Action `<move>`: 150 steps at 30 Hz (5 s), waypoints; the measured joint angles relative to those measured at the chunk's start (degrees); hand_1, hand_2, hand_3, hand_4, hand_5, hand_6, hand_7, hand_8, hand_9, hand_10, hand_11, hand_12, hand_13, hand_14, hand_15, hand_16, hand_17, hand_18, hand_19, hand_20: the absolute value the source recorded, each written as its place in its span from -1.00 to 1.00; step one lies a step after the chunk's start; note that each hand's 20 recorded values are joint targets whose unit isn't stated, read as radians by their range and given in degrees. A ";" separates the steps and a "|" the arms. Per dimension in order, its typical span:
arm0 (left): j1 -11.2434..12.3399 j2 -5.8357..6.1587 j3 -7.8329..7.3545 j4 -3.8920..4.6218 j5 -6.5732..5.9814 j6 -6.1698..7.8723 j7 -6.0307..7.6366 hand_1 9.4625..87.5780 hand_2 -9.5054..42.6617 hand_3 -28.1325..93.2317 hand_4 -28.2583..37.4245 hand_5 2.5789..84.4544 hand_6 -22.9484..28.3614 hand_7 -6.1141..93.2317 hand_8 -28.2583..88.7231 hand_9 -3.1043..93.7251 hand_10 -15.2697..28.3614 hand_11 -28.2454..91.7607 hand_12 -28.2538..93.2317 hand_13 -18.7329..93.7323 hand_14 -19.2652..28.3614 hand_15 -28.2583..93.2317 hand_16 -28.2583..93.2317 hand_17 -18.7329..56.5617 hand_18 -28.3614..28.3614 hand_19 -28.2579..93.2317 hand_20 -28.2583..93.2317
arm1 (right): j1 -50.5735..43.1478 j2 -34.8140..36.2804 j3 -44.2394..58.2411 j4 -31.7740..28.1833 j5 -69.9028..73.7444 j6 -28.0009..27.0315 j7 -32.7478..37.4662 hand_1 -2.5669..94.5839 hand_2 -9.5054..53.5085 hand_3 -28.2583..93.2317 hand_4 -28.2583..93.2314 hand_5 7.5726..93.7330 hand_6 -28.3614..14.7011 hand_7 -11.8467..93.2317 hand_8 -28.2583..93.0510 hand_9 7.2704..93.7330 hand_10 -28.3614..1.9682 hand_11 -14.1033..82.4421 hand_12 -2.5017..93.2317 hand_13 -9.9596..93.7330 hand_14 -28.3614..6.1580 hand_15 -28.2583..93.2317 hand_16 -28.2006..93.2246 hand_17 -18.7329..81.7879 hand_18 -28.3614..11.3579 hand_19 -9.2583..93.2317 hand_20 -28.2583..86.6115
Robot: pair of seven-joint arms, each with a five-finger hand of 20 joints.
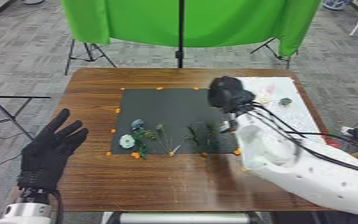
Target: Arrange flowers
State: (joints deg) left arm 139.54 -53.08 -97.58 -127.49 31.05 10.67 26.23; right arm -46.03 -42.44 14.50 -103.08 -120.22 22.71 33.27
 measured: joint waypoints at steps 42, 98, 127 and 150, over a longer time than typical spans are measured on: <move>-4.68 0.23 0.08 0.97 0.83 -1.97 -5.44 -0.64 -0.42 0.79 -0.93 -0.18 0.20 -0.65 -0.68 -0.23 0.61 -0.17 -0.36 -0.25 0.98 0.25 -0.68 -0.78 0.94 0.37 -0.42 | 2.81 -24.27 -9.95 11.46 -2.26 -10.15 2.47 -0.10 -1.00 0.71 -1.00 0.53 0.41 -0.47 -0.64 0.72 0.25 0.09 -0.46 0.52 0.22 0.73 -0.18 -0.07 -0.69 0.78 0.36; -1.53 -0.52 1.33 0.50 -0.09 -0.41 -2.65 -0.64 -0.43 0.79 -0.93 -0.19 0.19 -0.64 -0.69 -0.23 0.61 -0.17 -0.36 -0.25 0.98 0.25 -0.68 -0.78 0.94 0.37 -0.42 | -0.05 1.17 6.70 20.25 2.81 -18.22 12.68 -0.18 -1.00 0.79 -1.00 0.18 0.52 -0.44 -0.78 0.24 -0.05 -0.29 -0.66 0.27 -0.02 0.52 -0.37 -0.23 -0.84 0.67 0.28; -1.60 -2.59 0.21 0.37 1.30 -1.19 -4.32 -0.64 -0.42 0.79 -0.93 -0.18 0.20 -0.65 -0.69 -0.23 0.61 -0.17 -0.36 -0.25 0.98 0.25 -0.68 -0.78 0.94 0.37 -0.42 | -1.94 2.76 6.74 7.96 -2.76 -5.86 6.32 0.25 -1.00 0.63 -1.00 0.85 0.44 -0.43 -0.49 1.00 0.55 -0.37 -0.26 0.73 0.54 0.41 -0.02 0.04 -0.58 0.83 0.29; -1.39 -1.98 0.14 0.22 1.17 -1.19 -4.54 -0.64 -0.42 0.79 -0.93 -0.17 0.21 -0.65 -0.69 -0.22 0.61 -0.17 -0.36 -0.25 0.98 0.25 -0.68 -0.78 0.94 0.37 -0.42 | -8.03 -12.33 1.71 2.36 -6.36 -14.21 0.66 0.01 -1.00 0.68 -1.00 0.49 0.40 -0.46 -0.63 0.81 0.37 -0.17 -0.28 0.54 0.25 0.66 -0.20 -0.10 -0.67 0.85 0.36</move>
State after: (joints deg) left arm 138.15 -55.06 -97.44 -127.26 32.21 9.47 21.68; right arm -54.06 -54.77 16.21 -100.72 -126.58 8.50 33.93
